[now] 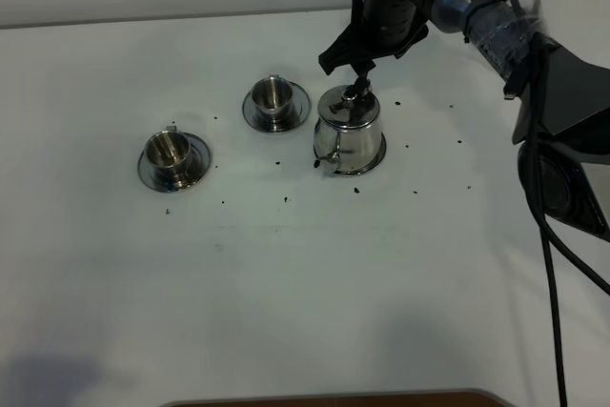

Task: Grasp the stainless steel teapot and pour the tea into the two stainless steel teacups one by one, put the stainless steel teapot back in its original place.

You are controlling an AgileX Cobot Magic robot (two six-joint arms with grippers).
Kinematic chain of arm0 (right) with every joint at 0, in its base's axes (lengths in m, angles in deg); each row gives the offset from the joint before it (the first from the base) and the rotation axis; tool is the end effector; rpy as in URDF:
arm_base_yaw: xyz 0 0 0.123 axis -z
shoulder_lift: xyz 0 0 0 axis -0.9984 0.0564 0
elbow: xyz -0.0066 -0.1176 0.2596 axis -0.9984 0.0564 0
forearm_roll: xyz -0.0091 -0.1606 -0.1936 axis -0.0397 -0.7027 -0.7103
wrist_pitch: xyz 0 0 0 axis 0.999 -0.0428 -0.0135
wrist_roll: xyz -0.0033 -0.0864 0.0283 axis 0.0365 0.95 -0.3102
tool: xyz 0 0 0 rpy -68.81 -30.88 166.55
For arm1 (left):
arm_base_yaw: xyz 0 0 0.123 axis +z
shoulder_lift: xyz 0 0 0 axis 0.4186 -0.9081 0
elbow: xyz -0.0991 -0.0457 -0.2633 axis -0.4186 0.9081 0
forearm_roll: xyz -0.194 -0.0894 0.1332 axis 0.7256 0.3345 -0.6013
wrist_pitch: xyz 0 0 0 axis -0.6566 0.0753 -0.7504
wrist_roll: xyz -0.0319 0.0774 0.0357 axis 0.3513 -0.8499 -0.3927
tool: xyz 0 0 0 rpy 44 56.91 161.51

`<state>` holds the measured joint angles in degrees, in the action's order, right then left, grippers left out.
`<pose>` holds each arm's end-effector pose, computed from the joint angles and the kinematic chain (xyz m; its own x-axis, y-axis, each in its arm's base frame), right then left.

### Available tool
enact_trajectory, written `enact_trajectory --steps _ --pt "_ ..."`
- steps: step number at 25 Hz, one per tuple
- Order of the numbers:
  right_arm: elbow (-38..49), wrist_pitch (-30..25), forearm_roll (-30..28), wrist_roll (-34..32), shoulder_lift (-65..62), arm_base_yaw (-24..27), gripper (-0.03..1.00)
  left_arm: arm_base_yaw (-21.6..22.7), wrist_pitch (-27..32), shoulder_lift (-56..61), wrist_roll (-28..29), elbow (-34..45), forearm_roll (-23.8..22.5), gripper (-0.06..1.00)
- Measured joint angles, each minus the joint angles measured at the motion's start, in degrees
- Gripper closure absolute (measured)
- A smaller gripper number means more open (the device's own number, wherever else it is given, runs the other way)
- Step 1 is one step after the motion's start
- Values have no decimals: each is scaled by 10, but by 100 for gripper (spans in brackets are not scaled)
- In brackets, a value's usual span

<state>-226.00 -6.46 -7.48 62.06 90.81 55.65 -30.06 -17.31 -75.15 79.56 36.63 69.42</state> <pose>0.4722 0.2701 0.1769 -0.7378 -0.5844 -0.3378 -0.5617 0.8091 -0.1727 -0.0003 0.0007 0.2650 -0.4907 0.0408 -0.8704 0.0837 0.9965 -0.0004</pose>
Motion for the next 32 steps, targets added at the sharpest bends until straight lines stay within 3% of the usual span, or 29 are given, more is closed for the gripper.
enact_trajectory --steps 13,23,32 --pt "68 -1 -7 -4 -43 6 45 0 0 0 0 0 0 55" --pt "47 -2 -7 3 -45 11 45 0 0 0 0 0 0 55" --pt "33 -1 70 44 -46 11 45 0 0 0 0 0 0 55"
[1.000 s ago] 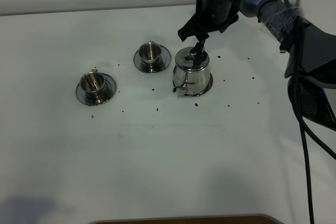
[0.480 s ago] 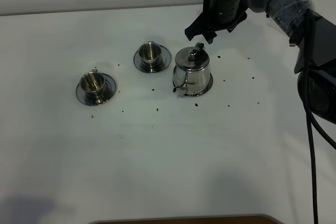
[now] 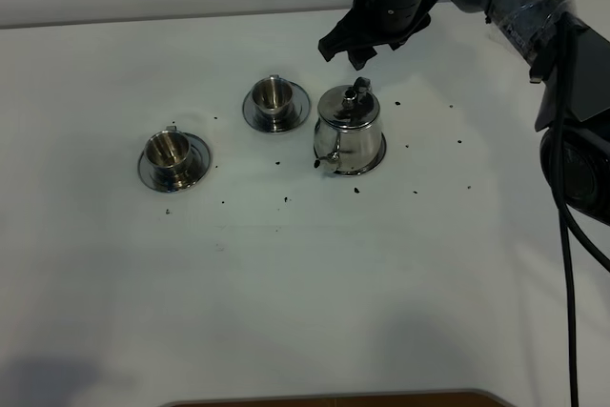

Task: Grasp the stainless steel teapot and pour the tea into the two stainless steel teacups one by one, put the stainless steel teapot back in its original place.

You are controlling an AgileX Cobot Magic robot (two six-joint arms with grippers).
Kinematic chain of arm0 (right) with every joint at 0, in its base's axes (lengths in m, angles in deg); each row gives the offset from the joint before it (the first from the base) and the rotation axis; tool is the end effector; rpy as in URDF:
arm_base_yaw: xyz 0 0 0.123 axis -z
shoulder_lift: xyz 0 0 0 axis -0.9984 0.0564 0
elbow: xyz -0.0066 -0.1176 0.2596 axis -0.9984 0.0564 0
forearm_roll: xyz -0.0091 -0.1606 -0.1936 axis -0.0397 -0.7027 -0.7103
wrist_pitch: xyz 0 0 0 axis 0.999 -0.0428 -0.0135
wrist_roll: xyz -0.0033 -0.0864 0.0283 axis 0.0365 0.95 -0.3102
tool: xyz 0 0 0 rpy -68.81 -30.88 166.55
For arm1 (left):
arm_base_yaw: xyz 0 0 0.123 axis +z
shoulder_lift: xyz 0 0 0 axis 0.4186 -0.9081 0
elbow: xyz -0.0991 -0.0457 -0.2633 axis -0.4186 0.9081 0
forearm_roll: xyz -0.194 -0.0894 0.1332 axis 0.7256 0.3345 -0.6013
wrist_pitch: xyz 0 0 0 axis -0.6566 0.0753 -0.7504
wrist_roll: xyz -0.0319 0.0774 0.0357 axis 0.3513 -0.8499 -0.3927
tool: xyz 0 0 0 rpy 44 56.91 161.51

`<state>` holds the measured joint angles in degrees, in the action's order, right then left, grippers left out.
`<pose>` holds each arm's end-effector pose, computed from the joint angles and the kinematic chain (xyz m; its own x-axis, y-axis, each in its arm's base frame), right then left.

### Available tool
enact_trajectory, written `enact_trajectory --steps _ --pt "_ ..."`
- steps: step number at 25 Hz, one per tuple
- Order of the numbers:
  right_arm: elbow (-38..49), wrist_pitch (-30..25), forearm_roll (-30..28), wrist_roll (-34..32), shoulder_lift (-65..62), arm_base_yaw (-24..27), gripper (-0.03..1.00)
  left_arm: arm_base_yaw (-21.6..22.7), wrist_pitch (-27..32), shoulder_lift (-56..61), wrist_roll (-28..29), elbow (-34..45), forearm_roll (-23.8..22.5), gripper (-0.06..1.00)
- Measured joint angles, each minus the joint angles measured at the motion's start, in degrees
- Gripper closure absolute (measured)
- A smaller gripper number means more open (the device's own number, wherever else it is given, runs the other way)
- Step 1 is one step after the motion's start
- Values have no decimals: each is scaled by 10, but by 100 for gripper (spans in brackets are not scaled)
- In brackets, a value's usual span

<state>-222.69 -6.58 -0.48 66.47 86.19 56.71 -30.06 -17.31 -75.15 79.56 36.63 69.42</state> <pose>0.4642 0.2658 0.2030 -0.7178 -0.5935 -0.3640 -0.6104 0.7880 -0.0812 -0.0003 0.0007 0.2650 -0.4907 0.0408 -0.8704 0.0837 0.9965 -0.0004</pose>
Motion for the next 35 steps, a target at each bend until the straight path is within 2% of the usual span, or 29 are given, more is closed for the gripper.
enact_trajectory --steps 12,30,35 --pt "0 0 9 25 11 0 45 0 0 0 0 0 0 55" --pt "2 0 -33 1 11 0 45 0 0 0 0 0 0 55" --pt "48 1 -41 -1 -4 0 45 0 0 0 0 0 0 55"
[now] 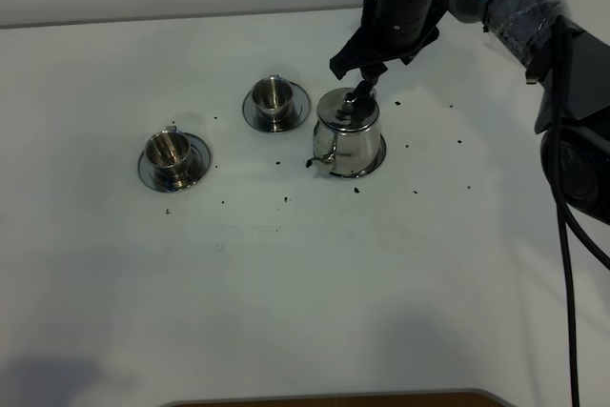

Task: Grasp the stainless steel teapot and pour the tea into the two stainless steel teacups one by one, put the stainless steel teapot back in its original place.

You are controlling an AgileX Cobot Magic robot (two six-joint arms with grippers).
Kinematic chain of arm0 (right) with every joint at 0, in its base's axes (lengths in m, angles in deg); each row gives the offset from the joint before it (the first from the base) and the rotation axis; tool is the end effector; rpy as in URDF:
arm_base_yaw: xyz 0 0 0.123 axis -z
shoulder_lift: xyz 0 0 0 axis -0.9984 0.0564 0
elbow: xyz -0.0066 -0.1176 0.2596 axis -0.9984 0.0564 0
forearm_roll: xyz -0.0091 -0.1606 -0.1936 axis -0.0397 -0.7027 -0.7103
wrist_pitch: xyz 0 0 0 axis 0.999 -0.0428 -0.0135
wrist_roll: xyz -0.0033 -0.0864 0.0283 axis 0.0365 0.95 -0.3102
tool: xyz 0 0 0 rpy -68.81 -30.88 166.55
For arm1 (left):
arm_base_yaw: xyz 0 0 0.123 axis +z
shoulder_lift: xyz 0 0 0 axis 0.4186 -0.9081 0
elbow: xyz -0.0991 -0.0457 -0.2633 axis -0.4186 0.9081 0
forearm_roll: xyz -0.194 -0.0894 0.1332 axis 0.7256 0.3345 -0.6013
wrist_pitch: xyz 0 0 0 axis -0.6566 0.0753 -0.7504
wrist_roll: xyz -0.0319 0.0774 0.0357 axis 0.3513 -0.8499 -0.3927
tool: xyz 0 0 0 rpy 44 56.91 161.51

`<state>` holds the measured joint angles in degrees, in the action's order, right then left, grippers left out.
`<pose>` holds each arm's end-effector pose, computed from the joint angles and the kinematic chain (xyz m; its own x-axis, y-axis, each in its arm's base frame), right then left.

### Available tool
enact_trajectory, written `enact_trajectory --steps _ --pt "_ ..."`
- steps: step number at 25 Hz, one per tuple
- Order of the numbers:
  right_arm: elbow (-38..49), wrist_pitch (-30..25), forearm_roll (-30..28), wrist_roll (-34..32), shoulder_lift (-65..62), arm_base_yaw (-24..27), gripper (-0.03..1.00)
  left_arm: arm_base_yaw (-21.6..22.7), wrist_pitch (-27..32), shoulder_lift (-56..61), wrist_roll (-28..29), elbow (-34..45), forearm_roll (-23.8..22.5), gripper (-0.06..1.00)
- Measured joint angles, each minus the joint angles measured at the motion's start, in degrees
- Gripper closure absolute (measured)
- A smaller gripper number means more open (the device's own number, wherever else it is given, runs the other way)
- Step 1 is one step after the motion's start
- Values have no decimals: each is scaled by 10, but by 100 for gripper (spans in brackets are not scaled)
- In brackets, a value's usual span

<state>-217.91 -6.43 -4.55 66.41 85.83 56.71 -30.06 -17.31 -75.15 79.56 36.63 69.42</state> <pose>0.4623 0.2578 0.1834 -0.7273 -0.6252 -0.2830 -0.6134 0.7772 -0.1405 -0.0003 0.0007 0.2650 -0.4907 0.0408 -0.8704 0.0837 0.9965 -0.0004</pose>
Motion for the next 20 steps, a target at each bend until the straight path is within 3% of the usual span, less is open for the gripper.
enact_trajectory --steps 12,20 --pt "31 -2 -24 -11 -42 0 45 0 0 0 0 0 0 55" --pt "31 -2 12 49 -42 0 45 0 0 0 0 0 0 55"
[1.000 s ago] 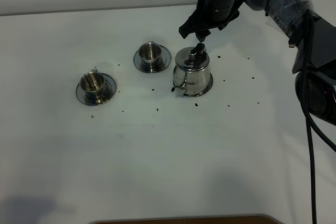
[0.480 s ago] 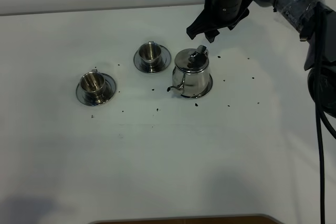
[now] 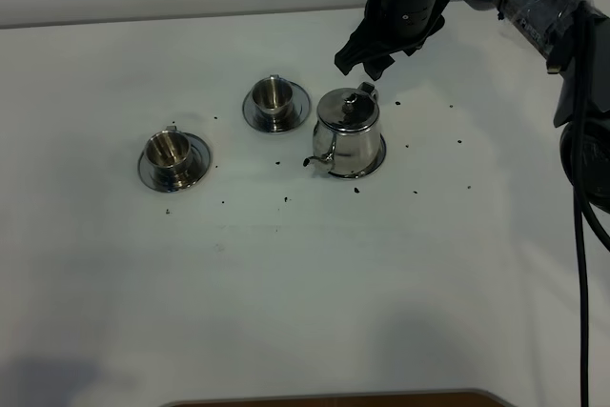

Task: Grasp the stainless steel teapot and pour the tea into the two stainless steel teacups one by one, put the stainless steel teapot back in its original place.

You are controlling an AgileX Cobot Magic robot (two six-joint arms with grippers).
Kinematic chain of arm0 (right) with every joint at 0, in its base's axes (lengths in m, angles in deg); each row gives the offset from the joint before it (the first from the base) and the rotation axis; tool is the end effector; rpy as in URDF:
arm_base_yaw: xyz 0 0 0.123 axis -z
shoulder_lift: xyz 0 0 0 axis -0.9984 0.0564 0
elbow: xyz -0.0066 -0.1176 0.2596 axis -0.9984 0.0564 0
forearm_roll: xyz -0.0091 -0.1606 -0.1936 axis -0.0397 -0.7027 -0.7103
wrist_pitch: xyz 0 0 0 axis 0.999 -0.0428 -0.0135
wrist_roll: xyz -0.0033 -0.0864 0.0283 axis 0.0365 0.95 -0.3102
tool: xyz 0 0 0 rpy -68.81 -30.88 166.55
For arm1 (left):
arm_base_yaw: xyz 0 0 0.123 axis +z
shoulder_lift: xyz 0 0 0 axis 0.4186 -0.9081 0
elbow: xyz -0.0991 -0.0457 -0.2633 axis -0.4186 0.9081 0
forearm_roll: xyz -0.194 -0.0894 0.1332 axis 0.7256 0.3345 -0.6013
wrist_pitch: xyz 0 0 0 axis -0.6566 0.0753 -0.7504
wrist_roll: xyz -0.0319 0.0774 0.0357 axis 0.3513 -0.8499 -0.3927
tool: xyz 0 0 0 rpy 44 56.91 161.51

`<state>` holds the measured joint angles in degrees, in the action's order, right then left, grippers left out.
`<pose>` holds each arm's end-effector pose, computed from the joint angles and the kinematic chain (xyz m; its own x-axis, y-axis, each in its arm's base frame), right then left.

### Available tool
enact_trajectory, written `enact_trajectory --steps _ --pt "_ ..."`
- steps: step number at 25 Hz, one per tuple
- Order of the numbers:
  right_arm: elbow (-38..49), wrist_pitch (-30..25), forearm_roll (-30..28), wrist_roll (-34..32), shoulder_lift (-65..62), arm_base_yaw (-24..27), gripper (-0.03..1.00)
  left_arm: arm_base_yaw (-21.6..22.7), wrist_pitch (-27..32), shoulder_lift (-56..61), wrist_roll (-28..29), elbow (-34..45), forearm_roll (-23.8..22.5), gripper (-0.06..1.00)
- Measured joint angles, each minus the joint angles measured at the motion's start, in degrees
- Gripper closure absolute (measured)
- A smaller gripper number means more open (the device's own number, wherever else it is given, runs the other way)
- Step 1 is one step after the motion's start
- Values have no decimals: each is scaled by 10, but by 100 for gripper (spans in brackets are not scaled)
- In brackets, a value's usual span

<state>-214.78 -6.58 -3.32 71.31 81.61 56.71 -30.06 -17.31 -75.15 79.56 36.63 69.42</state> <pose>0.4531 0.2546 0.2065 -0.6720 -0.6811 -0.2906 -0.6720 0.7258 -0.1472 -0.0003 0.0007 0.2650 -0.4907 0.0408 -0.8704 0.0837 0.9965 -0.0004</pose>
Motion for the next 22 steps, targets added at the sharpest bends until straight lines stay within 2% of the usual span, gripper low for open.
enact_trajectory --steps 4,12,22 --pt "0 1 16 21 0 0 45 0 0 0 0 0 0 55" --pt "0 42 31 32 0 0 45 0 0 0 0 0 0 55" --pt "0 26 52 46 16 -2 45 0 0 0 0 0 0 55"
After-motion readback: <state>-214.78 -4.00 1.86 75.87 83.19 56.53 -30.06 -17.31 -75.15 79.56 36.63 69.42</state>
